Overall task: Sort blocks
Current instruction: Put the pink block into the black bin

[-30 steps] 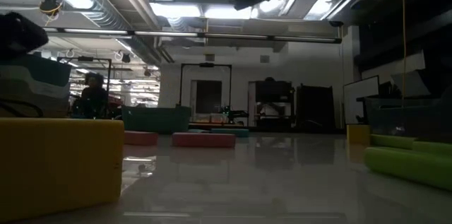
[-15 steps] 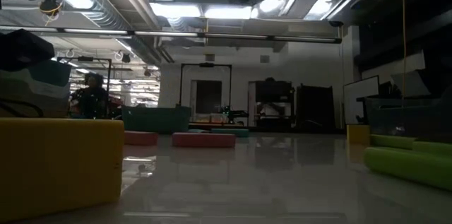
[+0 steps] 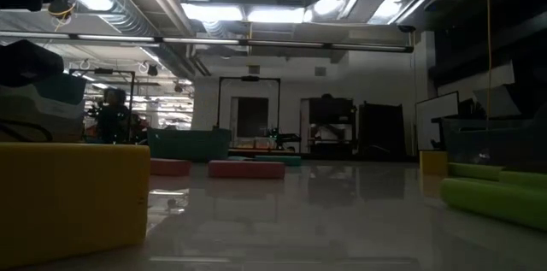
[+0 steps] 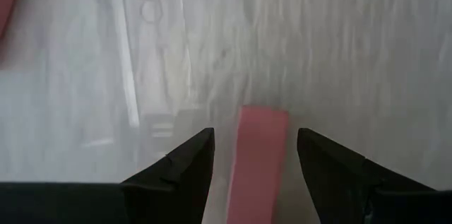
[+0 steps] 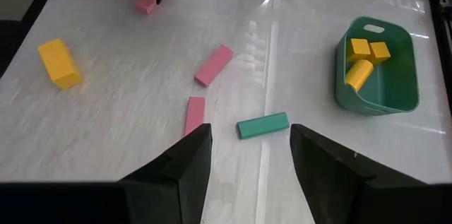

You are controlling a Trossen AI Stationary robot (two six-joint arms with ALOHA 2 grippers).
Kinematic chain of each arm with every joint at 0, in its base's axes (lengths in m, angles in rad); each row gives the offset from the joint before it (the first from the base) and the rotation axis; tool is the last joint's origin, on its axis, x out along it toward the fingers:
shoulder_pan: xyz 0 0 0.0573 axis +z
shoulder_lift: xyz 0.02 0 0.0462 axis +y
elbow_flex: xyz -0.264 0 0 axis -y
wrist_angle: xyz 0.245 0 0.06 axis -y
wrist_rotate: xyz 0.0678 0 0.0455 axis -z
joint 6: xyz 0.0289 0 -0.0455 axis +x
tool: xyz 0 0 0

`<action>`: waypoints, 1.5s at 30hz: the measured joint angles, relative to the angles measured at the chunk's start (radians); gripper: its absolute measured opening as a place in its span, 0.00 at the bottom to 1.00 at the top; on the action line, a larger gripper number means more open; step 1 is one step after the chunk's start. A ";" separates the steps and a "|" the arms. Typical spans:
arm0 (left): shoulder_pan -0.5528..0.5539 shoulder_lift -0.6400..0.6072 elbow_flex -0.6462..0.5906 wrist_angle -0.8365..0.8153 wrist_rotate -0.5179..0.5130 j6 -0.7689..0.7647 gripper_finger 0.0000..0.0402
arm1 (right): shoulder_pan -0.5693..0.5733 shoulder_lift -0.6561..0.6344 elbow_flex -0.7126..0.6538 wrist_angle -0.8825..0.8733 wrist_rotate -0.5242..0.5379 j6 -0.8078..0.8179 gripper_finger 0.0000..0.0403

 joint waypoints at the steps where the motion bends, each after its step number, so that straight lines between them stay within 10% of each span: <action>1: 0.000 0.006 0.000 0.002 0.000 0.000 0.48 | 0.000 0.000 0.000 0.000 0.000 0.000 0.48; 13: 0.016 0.104 0.004 0.014 0.061 -0.002 0.46 | 0.000 0.000 0.000 0.001 0.000 0.000 0.48; 20: 0.034 0.102 0.024 -0.006 0.065 -0.003 0.25 | 0.000 -0.009 0.000 -0.043 0.001 0.000 0.48; 34: 0.177 0.104 0.105 0.098 -0.014 0.007 0.21 | 0.064 -0.191 0.010 -0.318 0.191 0.001 0.48; 45: 0.443 0.102 0.105 0.430 0.173 0.269 0.22 | 0.229 -0.437 -0.426 0.047 0.384 0.135 0.48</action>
